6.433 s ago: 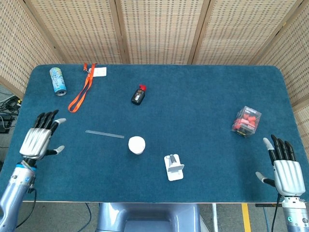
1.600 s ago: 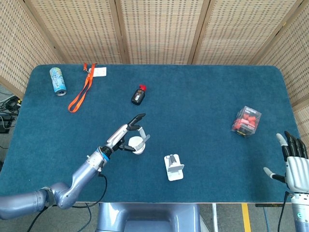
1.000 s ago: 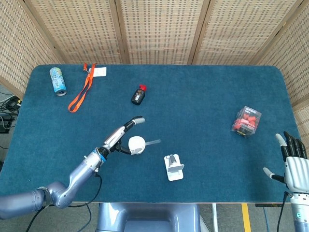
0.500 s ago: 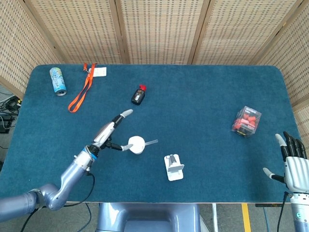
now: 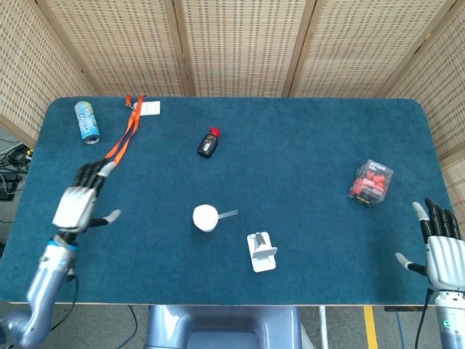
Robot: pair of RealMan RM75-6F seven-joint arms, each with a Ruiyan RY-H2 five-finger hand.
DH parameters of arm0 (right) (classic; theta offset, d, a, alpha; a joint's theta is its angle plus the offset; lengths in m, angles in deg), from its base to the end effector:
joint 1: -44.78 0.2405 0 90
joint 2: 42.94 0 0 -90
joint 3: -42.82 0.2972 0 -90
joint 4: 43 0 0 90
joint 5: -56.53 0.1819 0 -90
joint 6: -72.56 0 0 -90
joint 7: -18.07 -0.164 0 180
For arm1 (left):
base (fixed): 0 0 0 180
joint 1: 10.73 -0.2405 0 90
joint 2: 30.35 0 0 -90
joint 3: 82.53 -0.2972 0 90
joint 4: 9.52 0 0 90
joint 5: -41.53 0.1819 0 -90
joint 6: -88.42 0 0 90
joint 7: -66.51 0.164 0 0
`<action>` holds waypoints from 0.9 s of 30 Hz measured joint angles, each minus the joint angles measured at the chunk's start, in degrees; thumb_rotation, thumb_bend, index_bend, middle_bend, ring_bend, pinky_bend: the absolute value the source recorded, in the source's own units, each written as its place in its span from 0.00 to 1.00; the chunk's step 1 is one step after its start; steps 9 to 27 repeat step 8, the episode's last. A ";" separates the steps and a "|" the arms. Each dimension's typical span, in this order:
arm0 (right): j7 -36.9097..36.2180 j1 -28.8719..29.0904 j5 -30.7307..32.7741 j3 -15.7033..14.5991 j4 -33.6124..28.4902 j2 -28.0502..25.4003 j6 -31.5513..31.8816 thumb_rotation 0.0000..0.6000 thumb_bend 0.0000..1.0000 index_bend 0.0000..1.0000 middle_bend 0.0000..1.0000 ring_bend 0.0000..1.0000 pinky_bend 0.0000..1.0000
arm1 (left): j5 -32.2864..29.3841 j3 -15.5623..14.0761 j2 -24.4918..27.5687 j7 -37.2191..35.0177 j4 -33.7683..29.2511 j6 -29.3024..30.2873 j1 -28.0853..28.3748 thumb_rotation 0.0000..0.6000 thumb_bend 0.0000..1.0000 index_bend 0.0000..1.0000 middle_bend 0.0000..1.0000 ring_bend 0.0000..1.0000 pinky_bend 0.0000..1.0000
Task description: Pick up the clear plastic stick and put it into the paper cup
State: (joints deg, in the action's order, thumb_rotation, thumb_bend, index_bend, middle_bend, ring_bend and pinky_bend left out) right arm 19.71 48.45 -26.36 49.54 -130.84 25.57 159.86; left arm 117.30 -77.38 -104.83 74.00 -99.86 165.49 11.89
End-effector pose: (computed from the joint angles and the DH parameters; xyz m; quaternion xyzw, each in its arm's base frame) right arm -0.3512 -0.2064 0.2027 0.5545 -0.3677 0.3961 0.6328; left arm -0.2816 0.3058 0.1336 -0.6274 -0.3764 -0.4203 0.5367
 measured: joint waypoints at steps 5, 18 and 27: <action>2.69 0.02 -0.33 -0.24 -0.81 0.25 0.25 1.00 0.04 0.00 0.00 0.00 0.00 | -1.43 -3.04 2.92 3.85 -0.72 4.01 -5.29 1.00 0.23 0.00 0.00 0.00 0.00; 3.72 0.06 -0.61 -0.49 -1.14 0.48 0.25 1.00 0.04 0.00 0.00 0.00 0.00 | -1.54 -3.69 3.63 4.20 -1.01 5.83 -7.26 1.00 0.15 0.00 0.00 0.00 0.00; 3.72 0.06 -0.61 -0.49 -1.14 0.48 0.25 1.00 0.04 0.00 0.00 0.00 0.00 | -1.54 -3.69 3.63 4.20 -1.01 5.83 -7.26 1.00 0.15 0.00 0.00 0.00 0.00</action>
